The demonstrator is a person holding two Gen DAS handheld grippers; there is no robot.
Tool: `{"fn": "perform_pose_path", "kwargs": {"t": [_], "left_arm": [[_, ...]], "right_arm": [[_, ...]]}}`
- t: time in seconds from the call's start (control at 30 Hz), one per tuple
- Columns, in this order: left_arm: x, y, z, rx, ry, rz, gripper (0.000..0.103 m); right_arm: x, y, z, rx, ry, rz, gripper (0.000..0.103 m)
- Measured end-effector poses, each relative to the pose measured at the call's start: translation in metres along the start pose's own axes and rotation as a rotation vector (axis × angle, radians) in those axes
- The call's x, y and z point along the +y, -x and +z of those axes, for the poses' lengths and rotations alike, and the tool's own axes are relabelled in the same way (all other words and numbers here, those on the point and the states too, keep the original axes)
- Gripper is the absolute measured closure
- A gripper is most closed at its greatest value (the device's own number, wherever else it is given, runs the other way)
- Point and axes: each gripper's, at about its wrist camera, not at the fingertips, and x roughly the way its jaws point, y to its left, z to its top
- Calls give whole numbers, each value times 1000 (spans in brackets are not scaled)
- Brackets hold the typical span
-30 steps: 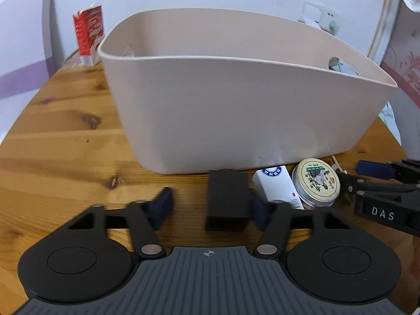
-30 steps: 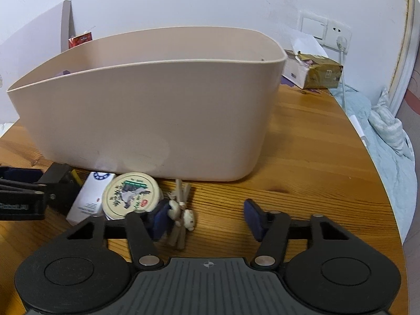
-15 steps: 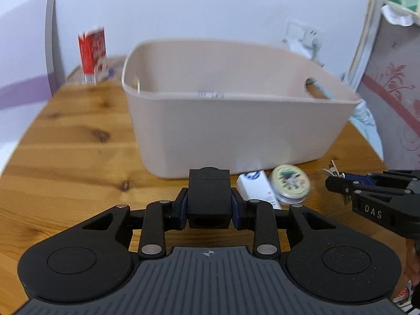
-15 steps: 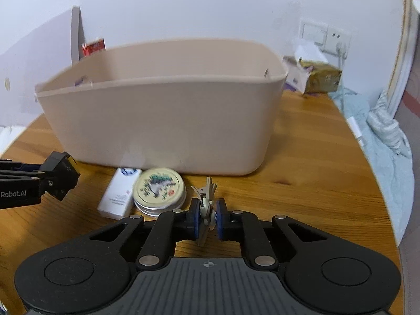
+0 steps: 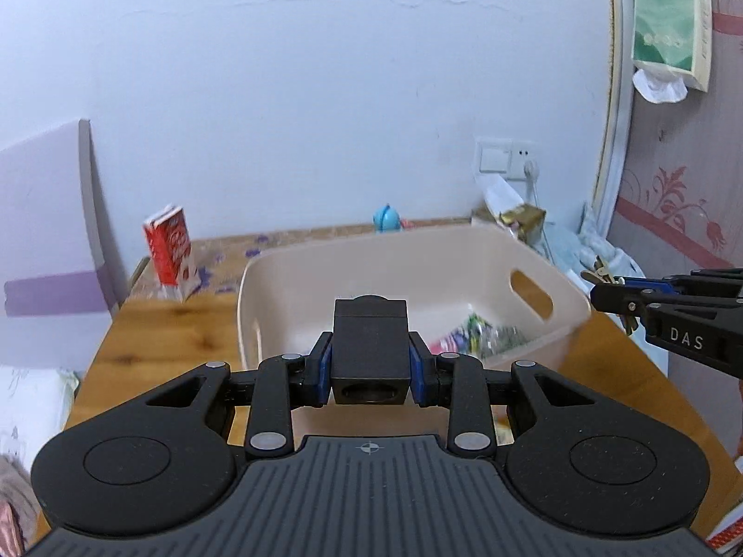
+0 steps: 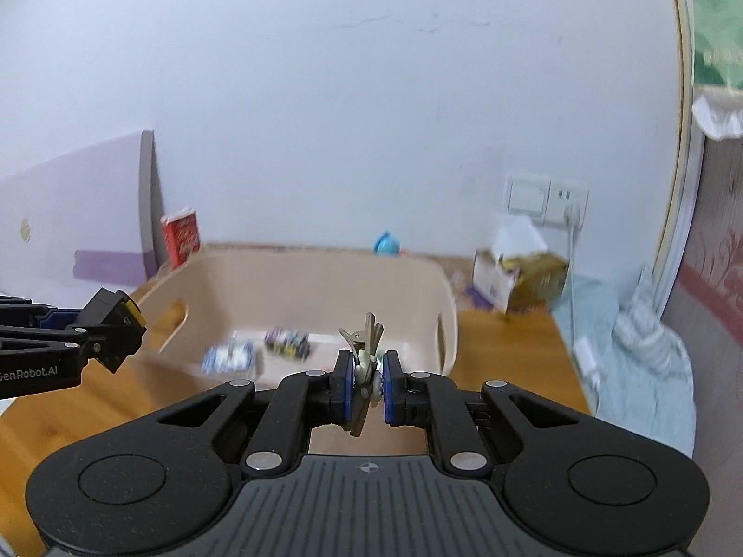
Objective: Organize objects
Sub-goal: 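Lift black box with left gripper while right lifts keychain, drop into bin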
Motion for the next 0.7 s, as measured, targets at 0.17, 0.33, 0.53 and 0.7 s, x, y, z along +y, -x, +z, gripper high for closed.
{"fn": "perform_pose_path", "kwargs": {"t": [0.17, 0.33, 0.53, 0.7], "left_arm": [[2, -40, 22, 33, 11, 24, 71], [2, -93, 23, 150, -1, 36, 71], [1, -130, 9, 283, -9, 46, 71], [-1, -135, 2, 312, -5, 51, 68]], "right_arm": [[-8, -23, 27, -13, -15, -7, 91], [-14, -59, 34, 52, -27, 1, 91], [-12, -103, 24, 175, -5, 13, 90], [-13, -119, 12, 245, -20, 36, 90]]}}
